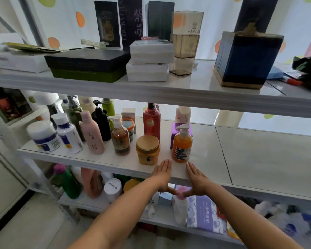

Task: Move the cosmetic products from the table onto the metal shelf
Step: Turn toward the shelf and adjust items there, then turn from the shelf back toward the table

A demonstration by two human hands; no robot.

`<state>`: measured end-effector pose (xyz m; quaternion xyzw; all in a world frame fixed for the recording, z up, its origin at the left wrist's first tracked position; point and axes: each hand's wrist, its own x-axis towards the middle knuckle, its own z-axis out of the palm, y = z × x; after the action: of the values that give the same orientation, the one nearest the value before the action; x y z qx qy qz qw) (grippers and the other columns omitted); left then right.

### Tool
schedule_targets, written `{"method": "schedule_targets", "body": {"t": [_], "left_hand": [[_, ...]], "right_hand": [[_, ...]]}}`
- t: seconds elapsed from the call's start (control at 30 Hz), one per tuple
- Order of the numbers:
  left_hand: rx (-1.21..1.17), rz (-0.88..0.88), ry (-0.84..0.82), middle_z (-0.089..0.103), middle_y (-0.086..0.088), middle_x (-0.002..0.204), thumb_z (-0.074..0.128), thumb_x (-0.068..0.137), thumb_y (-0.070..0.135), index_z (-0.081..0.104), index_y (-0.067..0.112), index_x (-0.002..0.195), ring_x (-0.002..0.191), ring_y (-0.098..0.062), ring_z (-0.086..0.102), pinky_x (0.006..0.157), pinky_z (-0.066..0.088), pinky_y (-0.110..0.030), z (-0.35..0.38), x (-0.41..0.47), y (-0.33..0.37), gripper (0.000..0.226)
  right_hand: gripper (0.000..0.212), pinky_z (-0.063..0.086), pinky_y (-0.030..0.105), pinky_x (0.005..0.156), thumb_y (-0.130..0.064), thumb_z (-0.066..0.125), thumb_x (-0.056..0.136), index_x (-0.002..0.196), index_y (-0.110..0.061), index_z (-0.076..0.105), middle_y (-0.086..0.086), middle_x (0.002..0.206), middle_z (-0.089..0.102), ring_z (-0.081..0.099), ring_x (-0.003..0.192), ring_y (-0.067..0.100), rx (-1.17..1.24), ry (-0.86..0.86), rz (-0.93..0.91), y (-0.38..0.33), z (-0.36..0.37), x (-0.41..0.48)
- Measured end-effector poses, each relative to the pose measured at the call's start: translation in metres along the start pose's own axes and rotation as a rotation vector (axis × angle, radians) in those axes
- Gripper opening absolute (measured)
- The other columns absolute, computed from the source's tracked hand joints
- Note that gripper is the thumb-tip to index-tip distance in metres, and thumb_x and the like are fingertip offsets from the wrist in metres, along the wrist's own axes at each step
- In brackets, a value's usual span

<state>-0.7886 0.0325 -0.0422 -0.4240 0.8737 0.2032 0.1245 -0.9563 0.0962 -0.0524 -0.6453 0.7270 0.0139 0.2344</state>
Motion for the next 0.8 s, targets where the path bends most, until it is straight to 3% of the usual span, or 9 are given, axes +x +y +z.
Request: {"method": "schedule_targets", "body": {"t": [0.13,0.37,0.57,0.8], "left_hand": [[0.027,0.032,0.008,-0.026,-0.007,0.157,0.066,0.080,0.057,-0.024,0.011,0.148,0.146,-0.023,-0.020,0.118,-0.009,-0.039,0.009,-0.039,-0.028,0.121],[-0.029,-0.143,0.106,-0.024,-0.007,0.158,0.064,0.082,0.055,-0.021,0.008,0.149,0.146,-0.022,-0.019,0.118,-0.010,-0.039,0.033,-0.157,-0.146,0.118],[-0.100,-0.504,0.208,-0.022,-0.011,0.158,0.064,0.083,0.054,-0.019,0.006,0.148,0.146,-0.026,-0.019,0.117,-0.009,-0.042,0.073,-0.311,-0.273,0.116],[-0.243,-1.006,0.248,-0.022,-0.012,0.158,0.061,0.086,0.053,-0.021,0.005,0.148,0.147,-0.028,-0.016,0.118,-0.005,-0.044,0.118,-0.483,-0.368,0.113]], "right_hand": [[0.129,-0.003,0.034,0.117,-0.061,0.070,0.070,0.147,-0.014,-0.023,0.004,0.156,-0.025,-0.017,0.145,0.020,-0.055,-0.002,-0.018,-0.041,0.015,-0.014],[0.130,0.000,0.037,0.120,-0.059,0.072,0.069,0.146,-0.014,-0.022,0.005,0.156,-0.024,-0.016,0.145,0.021,-0.165,-0.048,-0.217,-0.175,0.061,-0.017],[0.127,-0.002,0.032,0.118,-0.060,0.070,0.071,0.147,-0.011,-0.020,0.000,0.153,-0.028,-0.014,0.146,0.021,-0.266,-0.110,-0.571,-0.364,0.128,-0.016],[0.126,0.001,0.035,0.120,-0.061,0.067,0.073,0.147,-0.004,-0.019,0.009,0.156,-0.021,-0.013,0.146,0.023,-0.404,-0.230,-1.014,-0.572,0.195,-0.054]]}}
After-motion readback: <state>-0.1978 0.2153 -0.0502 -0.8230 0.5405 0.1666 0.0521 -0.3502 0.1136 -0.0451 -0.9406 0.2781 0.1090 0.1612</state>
